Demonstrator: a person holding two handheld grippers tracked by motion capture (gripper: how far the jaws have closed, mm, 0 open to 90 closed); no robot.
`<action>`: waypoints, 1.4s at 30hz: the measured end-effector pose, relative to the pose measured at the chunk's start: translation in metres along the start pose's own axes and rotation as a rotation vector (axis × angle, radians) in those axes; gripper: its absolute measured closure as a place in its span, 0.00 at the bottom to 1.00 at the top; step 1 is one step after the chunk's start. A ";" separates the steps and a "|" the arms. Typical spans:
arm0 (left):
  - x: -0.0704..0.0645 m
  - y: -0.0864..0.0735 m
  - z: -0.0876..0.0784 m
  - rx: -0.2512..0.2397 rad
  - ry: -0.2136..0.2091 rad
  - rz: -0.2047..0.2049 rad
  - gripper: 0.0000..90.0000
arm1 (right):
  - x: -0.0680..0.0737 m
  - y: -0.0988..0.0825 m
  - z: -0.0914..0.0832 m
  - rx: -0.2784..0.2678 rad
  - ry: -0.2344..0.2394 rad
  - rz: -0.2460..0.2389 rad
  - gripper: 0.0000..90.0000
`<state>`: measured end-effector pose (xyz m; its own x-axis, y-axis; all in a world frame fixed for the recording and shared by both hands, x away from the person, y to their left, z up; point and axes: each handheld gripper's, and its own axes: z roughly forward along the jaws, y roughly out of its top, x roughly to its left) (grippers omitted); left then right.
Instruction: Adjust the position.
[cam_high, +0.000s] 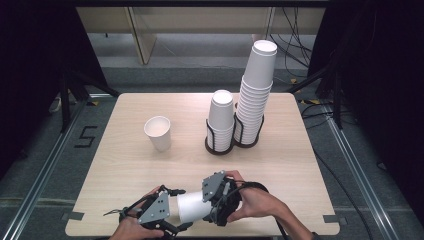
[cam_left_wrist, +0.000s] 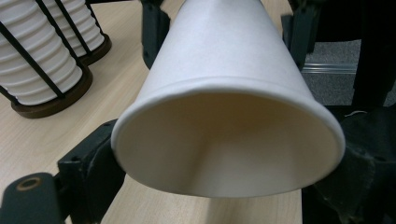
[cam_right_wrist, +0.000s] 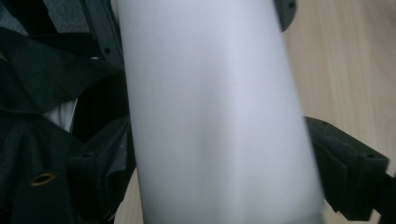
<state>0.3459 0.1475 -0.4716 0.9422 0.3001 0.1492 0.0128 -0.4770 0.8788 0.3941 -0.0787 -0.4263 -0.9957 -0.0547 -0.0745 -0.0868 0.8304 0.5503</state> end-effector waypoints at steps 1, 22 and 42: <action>0.000 0.000 0.001 -0.014 0.000 -0.002 0.12 | 0.004 0.000 0.001 0.020 0.001 0.032 0.19; 0.003 -0.010 0.002 -0.201 -0.009 -0.145 0.05 | -0.009 -0.009 0.002 -0.106 0.070 0.004 0.23; 0.002 0.004 -0.001 -0.063 0.007 -0.099 0.10 | 0.002 0.001 0.008 0.005 -0.006 -0.002 0.22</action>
<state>0.3478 0.1471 -0.4675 0.9351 0.3488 0.0627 0.0848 -0.3918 0.9161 0.3923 -0.0739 -0.4330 -0.9953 -0.0529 -0.0807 -0.0886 0.8333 0.5457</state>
